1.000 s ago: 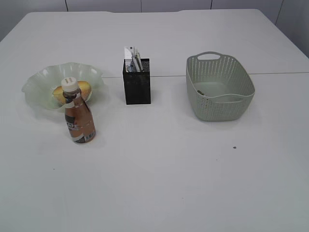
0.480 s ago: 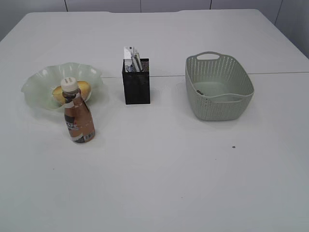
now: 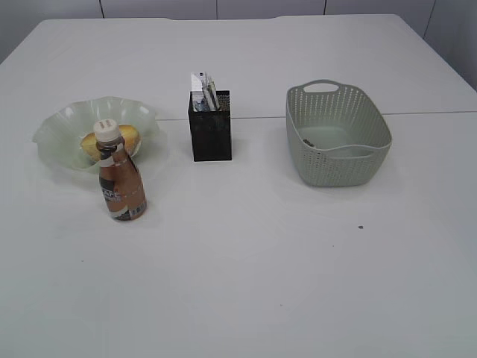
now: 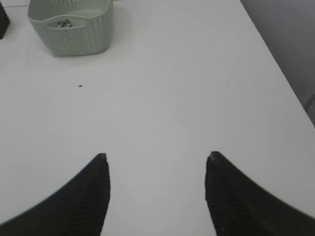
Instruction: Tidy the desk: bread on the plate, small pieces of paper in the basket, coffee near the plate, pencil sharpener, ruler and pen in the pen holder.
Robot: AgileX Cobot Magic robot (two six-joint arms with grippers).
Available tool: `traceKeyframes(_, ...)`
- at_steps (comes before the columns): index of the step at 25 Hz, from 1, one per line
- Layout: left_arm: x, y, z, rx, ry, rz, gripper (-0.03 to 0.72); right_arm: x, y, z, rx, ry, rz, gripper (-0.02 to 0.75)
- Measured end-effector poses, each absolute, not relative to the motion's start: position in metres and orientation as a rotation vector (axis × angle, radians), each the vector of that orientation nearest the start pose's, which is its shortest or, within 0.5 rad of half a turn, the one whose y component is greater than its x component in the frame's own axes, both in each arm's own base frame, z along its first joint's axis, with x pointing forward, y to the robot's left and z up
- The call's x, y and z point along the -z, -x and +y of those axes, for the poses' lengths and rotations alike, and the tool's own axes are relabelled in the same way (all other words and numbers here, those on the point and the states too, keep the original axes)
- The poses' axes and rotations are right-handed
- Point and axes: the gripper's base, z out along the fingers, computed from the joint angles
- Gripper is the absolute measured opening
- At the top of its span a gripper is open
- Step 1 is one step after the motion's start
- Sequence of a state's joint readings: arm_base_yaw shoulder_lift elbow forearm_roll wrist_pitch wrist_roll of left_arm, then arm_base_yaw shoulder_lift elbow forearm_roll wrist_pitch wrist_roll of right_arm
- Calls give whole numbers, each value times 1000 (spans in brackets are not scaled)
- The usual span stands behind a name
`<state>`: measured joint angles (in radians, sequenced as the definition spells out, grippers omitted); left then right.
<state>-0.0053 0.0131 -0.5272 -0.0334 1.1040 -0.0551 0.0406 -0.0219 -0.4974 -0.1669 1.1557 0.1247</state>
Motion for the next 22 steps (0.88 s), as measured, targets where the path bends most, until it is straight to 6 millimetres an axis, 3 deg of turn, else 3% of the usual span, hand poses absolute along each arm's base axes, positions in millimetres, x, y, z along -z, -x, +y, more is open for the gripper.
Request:
traceKeyframes(10, -281, 8, -3, 71, 71, 2072, 354, -270, 13, -13, 142, -183, 2104, 451)
traceKeyframes(16, -281, 8, -4, 76, 71, 2072, 350, -269, 12, -1, 82, 39, 2121, 451)
traceKeyframes(22, -281, 8, -4, 68, 45, 2073, 350, -269, 12, 2, 69, 90, 2119, 451)
